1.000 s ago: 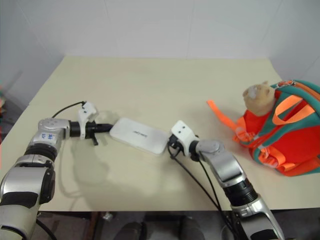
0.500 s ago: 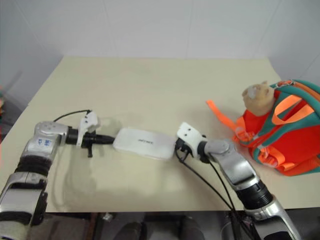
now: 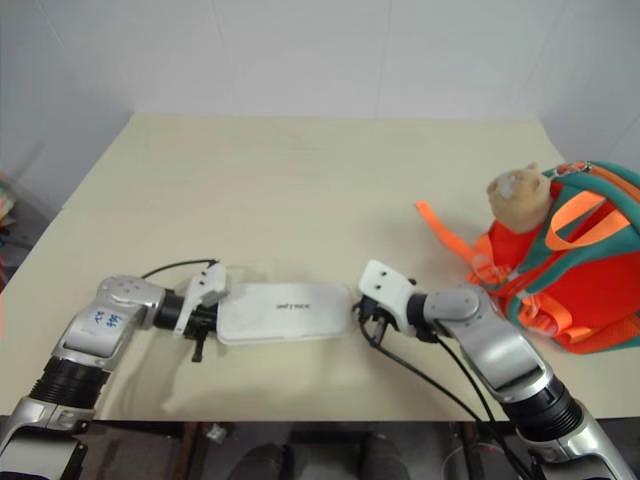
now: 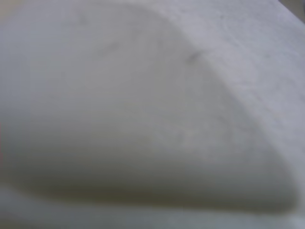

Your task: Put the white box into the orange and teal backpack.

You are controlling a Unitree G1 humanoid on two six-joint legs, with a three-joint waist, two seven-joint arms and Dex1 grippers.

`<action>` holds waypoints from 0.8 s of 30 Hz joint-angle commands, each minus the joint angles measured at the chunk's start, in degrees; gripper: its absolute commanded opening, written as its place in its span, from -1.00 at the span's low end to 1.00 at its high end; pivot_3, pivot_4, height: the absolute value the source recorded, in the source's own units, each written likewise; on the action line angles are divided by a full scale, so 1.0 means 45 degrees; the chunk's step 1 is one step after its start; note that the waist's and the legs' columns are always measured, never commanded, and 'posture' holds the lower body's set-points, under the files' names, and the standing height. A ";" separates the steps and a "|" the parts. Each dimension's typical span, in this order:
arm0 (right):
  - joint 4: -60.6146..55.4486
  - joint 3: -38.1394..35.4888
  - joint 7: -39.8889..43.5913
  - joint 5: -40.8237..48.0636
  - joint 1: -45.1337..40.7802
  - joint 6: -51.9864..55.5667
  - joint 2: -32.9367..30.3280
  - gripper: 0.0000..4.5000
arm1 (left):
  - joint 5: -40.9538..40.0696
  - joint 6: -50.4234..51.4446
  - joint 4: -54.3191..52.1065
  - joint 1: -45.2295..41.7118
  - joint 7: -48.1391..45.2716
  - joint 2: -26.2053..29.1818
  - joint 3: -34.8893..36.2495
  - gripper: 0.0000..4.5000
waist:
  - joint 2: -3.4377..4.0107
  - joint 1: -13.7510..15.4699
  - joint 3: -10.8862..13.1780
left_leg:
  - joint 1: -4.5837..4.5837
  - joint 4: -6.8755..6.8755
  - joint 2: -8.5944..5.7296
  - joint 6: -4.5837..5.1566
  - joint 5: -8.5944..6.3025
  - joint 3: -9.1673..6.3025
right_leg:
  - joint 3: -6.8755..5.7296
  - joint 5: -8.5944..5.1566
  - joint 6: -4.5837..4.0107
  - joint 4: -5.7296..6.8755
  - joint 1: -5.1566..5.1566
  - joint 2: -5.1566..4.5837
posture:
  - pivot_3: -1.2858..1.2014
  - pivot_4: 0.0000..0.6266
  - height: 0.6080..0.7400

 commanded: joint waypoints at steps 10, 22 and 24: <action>0.0213 0.0132 -0.0057 -0.0080 -0.0144 -0.0487 0.0329 -0.95 | 0.0397 -0.0753 0.1417 -0.0528 0.0331 0.1395 -0.0137 -1.00 | 0.0000 -0.0060 0.0000 | 0.0025 0.0000 0.0002 -0.0001 0.0002 -0.0001 | 0.0002 0.0003 -0.0017 0.0031 0.0003 0.0001 | 0.03 -0.52 1.00; 0.0591 0.0294 -0.0195 -0.0308 -0.0150 -0.0810 0.0675 -0.95 | 0.0480 -0.0752 0.1955 -0.0423 -0.0037 0.2583 -0.0620 -1.00 | 0.0001 -0.0079 -0.0001 | 0.0029 -0.0019 0.0031 -0.0005 -0.0002 0.0008 | 0.0004 -0.0014 -0.0046 0.0035 -0.0010 0.0038 | 0.03 -0.52 1.00; 0.0574 0.0291 -0.0189 -0.0327 -0.0119 -0.0816 0.0683 -0.95 | 0.0426 -0.0652 0.1952 -0.0338 -0.0086 0.2801 -0.0530 -1.00 | 0.0001 -0.0099 -0.0001 | 0.0031 -0.0020 0.0046 -0.0005 -0.0002 0.0007 | 0.0006 -0.0017 -0.0053 0.0039 -0.0011 0.0056 | 0.03 -0.52 1.00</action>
